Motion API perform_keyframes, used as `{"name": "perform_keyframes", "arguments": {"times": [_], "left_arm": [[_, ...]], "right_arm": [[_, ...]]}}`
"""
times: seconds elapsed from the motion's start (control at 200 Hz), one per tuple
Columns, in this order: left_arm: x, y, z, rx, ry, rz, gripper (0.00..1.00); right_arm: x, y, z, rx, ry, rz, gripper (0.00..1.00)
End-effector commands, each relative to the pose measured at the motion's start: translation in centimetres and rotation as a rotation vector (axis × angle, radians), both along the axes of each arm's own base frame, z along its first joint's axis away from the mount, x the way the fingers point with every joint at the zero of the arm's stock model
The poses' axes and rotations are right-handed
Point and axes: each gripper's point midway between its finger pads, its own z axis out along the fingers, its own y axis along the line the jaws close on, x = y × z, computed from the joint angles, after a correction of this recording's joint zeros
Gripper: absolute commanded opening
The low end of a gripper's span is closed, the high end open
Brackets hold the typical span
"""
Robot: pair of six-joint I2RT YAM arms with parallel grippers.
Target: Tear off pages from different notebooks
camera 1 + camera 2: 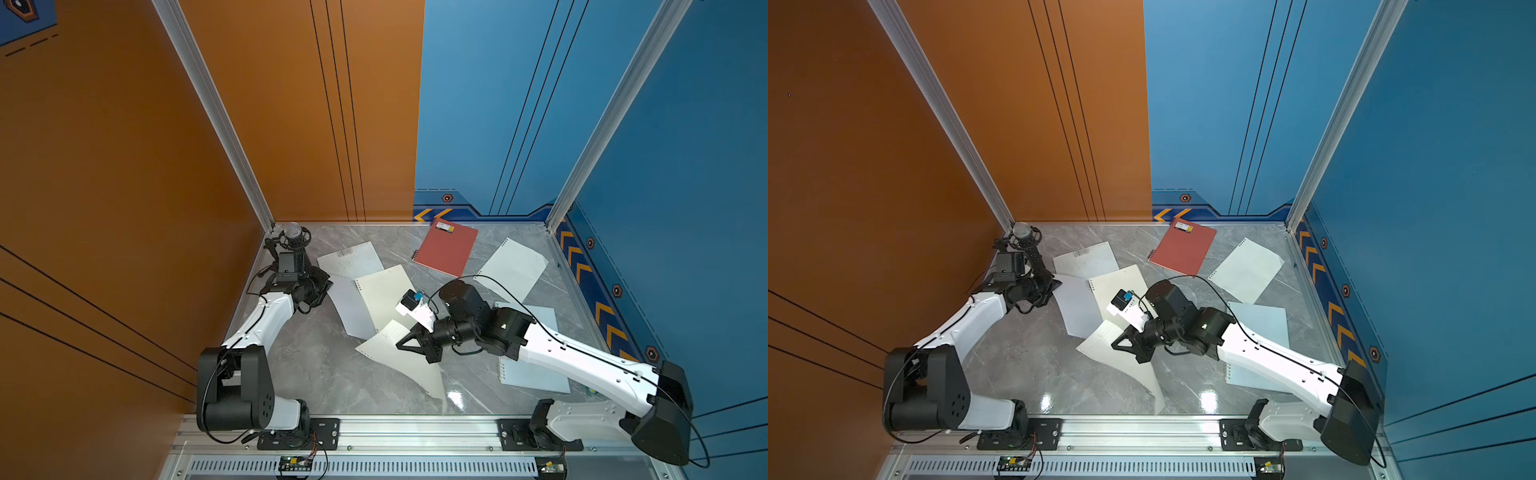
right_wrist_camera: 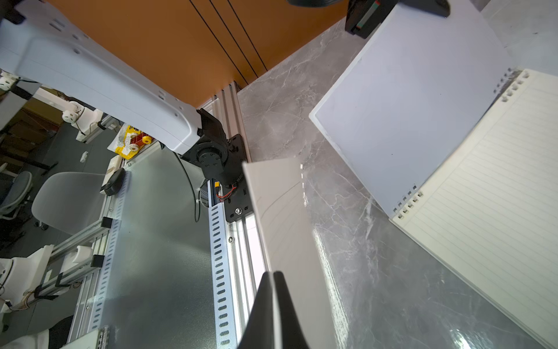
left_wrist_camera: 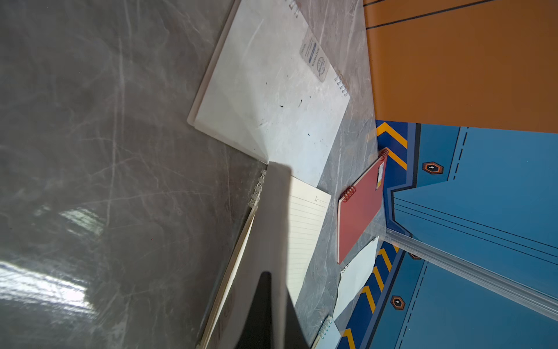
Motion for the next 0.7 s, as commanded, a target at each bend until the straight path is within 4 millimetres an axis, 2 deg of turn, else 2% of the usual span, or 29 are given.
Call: {"name": "perform_keyframes", "arguments": {"times": [0.0,0.085,0.1,0.165,0.29,0.41,0.511,0.691], "left_arm": [[-0.6,1.2,0.6,0.020,-0.036,0.010,0.00],[-1.6,1.5,0.5,0.011,-0.038,0.015,0.00],[-1.8,1.5,0.3,0.011,-0.035,0.017,0.00],[-2.9,1.9,0.1,0.009,-0.032,0.033,0.00],[-5.6,3.8,-0.8,0.065,0.020,0.091,0.00],[-7.8,6.3,-1.2,0.154,0.066,0.154,0.00],[-9.2,7.9,-0.9,0.227,0.097,0.190,0.00],[-11.8,10.3,0.0,0.351,0.148,0.243,0.00]], "right_arm": [[1.9,-2.5,1.6,0.041,-0.001,-0.102,0.00],[8.3,-5.5,1.5,-0.006,-0.040,-0.397,0.00],[10.1,-6.7,1.4,-0.013,-0.036,-0.470,0.00],[15.6,-10.4,1.0,-0.024,0.001,-0.716,0.00],[23.6,-18.0,0.1,-0.016,0.057,-1.094,0.00],[29.0,-25.1,-0.3,0.044,0.078,-1.325,0.00],[32.8,-29.9,-1.2,0.030,0.066,-1.435,0.00],[38.1,-36.8,-4.7,-0.003,0.122,-1.552,0.00]]}}
